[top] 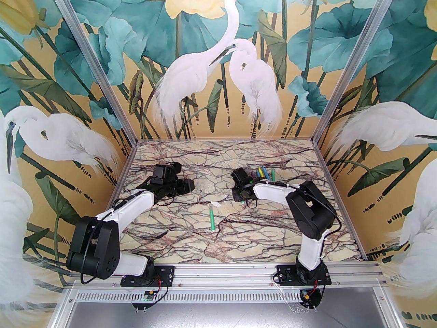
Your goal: Open the pen caps
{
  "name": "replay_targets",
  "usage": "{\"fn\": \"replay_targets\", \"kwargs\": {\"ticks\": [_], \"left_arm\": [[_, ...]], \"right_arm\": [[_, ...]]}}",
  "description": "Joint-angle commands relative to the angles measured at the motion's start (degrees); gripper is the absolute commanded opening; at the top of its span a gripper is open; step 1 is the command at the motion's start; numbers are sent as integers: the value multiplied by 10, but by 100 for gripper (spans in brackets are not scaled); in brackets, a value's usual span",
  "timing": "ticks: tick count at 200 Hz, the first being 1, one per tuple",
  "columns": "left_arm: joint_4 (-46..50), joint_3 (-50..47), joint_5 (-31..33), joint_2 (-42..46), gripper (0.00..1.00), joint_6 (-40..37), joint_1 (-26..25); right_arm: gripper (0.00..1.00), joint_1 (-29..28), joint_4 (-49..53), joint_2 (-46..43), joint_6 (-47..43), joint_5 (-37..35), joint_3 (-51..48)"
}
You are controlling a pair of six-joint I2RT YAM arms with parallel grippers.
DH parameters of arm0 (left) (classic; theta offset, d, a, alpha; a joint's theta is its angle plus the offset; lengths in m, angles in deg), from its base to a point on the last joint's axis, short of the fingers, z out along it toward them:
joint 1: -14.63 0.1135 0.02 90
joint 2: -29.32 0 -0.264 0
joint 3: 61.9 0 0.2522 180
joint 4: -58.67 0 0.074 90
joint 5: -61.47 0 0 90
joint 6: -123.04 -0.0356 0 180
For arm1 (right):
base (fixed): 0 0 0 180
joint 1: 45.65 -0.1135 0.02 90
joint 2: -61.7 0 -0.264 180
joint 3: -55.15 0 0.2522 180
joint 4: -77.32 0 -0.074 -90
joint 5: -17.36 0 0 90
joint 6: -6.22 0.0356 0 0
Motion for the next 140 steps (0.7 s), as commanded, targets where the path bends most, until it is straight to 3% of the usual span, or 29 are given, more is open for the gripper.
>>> {"fn": "replay_targets", "kwargs": {"ticks": [1, 76, 140], "left_arm": [[10, -11, 7, 16, 55, -12, -1], [12, -9, 64, 9, 72, -8, 3], [1, -6, 84, 8, 74, 11, 32]], "right_arm": [[38, -6, 8, -47, -4, 3, 1], [42, -96, 61, -78, 20, 14, 4], [44, -211, 104, -35, 125, 22, 46]]}}
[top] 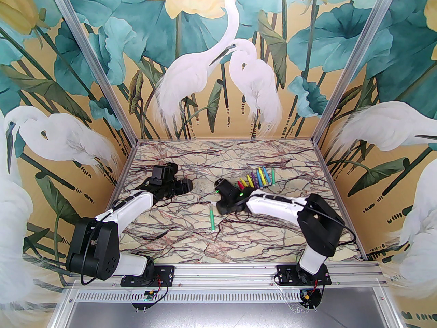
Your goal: Open the pen caps
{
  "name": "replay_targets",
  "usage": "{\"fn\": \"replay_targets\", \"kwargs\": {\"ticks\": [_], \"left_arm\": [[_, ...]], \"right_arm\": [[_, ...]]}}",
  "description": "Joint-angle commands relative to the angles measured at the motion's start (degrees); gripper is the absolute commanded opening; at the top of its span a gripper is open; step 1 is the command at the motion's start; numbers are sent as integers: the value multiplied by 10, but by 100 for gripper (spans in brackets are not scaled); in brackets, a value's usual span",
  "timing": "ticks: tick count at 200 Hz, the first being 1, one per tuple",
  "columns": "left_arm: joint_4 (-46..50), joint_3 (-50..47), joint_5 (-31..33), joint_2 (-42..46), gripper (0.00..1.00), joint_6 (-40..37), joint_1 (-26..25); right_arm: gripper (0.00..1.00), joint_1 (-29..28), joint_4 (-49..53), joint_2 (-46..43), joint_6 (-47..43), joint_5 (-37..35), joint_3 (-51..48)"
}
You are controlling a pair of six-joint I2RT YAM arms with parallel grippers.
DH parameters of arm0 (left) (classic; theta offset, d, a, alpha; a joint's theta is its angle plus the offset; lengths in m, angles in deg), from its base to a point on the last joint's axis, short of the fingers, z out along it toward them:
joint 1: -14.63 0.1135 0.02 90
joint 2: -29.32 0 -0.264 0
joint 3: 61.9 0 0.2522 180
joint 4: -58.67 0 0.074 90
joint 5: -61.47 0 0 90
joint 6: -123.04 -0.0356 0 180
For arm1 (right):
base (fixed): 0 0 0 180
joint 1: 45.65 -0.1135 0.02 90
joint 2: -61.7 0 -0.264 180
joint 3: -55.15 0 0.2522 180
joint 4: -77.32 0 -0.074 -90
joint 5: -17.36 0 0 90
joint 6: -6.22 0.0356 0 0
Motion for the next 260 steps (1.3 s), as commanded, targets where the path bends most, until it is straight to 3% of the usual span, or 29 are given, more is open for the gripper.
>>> {"fn": "replay_targets", "kwargs": {"ticks": [1, 39, 110, 169, 260], "left_arm": [[-3, 3, 19, 5, 74, 11, 10], [-3, 5, 30, 16, 75, 1, 16], [-7, -15, 39, 48, 74, -4, 26], [-17, -28, 40, 69, 74, -5, 26], [-26, -34, 26, 80, 74, -1, 26]], "right_arm": [[44, -31, 34, 25, 56, 2, 30], [45, -73, 73, 74, 64, -5, 76], [42, -92, 76, 129, 73, 3, 109], [33, -92, 111, 166, 77, -32, 126], [22, -57, 110, 190, 43, -21, 115]]}}
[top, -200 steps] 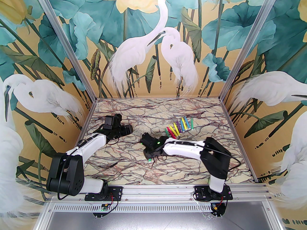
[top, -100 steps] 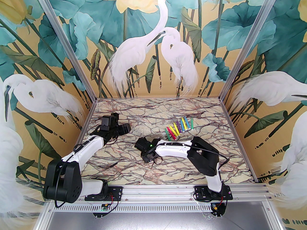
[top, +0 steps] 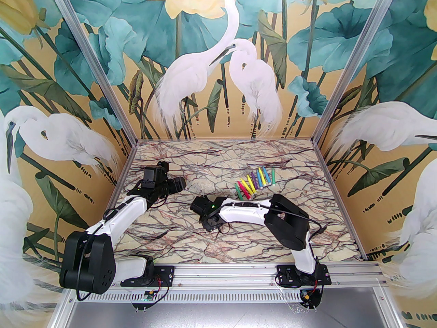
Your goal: Open the pen caps
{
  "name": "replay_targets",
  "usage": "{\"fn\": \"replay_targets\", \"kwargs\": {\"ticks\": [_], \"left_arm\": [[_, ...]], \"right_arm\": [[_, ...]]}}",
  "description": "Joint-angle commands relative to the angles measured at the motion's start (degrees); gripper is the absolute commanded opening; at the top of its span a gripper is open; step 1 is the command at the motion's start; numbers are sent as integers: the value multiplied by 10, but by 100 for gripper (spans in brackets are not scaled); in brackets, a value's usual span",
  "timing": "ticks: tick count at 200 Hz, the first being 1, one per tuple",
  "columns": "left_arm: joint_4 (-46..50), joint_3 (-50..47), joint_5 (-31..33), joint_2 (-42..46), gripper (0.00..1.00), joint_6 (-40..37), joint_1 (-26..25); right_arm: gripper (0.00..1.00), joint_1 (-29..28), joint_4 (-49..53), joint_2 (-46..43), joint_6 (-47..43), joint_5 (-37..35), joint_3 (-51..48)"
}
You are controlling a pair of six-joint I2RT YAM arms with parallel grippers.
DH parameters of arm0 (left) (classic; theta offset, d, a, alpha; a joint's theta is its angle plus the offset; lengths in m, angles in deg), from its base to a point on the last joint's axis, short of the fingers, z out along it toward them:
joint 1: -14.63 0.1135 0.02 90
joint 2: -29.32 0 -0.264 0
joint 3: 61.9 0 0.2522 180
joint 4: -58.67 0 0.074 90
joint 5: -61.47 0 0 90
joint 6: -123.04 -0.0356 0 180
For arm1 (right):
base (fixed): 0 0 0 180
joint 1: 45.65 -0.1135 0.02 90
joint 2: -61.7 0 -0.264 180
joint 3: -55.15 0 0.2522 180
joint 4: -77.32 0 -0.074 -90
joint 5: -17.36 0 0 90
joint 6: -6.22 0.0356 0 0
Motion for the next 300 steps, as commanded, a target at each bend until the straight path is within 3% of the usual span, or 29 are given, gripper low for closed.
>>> {"fn": "replay_targets", "kwargs": {"ticks": [1, 38, 81, 137, 171, 300], "left_arm": [[-15, -9, -6, 15, 74, 0, 3], [-27, -13, -54, 14, 77, -4, 3], [-36, -2, -86, 0, 77, 1, 3], [-79, 7, -232, -31, 75, 34, 2], [-126, -2, -275, -42, 74, 64, -6], [-159, 67, -275, -163, 65, 92, -123]], "right_arm": [[22, 21, 8, 40, -21, -13, -11], [14, 40, -17, 7, -37, -16, -51], [11, 60, -49, -62, -67, -9, -107], [8, 107, -155, -155, -106, 53, -197], [8, 131, -202, -198, -127, 87, -233], [7, 158, -263, -284, -161, 121, -271]]}}
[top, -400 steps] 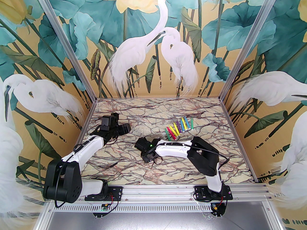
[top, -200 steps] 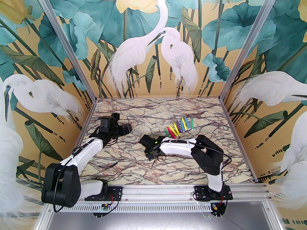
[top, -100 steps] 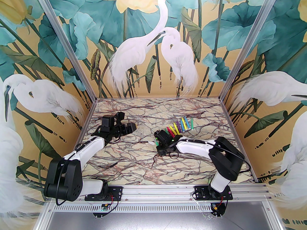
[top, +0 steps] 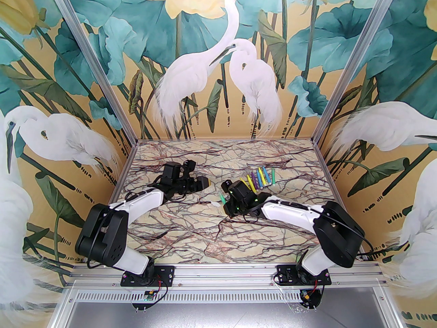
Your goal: Open the pen caps
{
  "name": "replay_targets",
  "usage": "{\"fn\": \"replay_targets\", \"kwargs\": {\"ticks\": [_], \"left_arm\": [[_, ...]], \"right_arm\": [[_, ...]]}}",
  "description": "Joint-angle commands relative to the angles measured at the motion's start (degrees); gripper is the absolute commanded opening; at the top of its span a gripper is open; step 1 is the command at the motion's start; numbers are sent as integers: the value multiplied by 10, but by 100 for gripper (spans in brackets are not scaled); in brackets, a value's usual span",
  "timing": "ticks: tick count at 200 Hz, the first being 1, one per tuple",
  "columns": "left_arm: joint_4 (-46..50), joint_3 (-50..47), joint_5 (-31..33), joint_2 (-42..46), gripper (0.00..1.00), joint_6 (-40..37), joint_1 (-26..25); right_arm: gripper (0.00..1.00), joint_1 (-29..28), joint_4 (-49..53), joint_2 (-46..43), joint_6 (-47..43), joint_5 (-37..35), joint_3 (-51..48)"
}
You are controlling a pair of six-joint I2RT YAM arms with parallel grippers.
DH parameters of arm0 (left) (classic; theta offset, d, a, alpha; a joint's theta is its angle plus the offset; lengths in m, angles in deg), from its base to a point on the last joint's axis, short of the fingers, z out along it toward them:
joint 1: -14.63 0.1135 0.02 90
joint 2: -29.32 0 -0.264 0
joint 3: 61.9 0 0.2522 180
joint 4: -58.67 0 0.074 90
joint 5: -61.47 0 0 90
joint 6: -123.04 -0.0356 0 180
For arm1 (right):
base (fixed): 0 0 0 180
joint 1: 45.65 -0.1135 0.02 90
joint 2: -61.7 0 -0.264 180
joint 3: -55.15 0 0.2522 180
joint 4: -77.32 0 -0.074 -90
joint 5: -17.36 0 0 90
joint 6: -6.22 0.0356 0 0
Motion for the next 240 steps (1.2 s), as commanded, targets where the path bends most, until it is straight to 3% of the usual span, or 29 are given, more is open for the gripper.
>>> {"fn": "replay_targets", "kwargs": {"ticks": [1, 99, 240], "left_arm": [[-15, 20, -19, -18, 65, 6, -11], [-58, 34, -88, -59, 60, 20, -40], [-69, 45, -129, -79, 18, 32, -47]], "right_arm": [[7, 2, -15, -19, -15, 10, -1], [7, 2, -7, -28, -26, 17, 8], [9, 2, -12, -38, -29, 3, 3]]}}
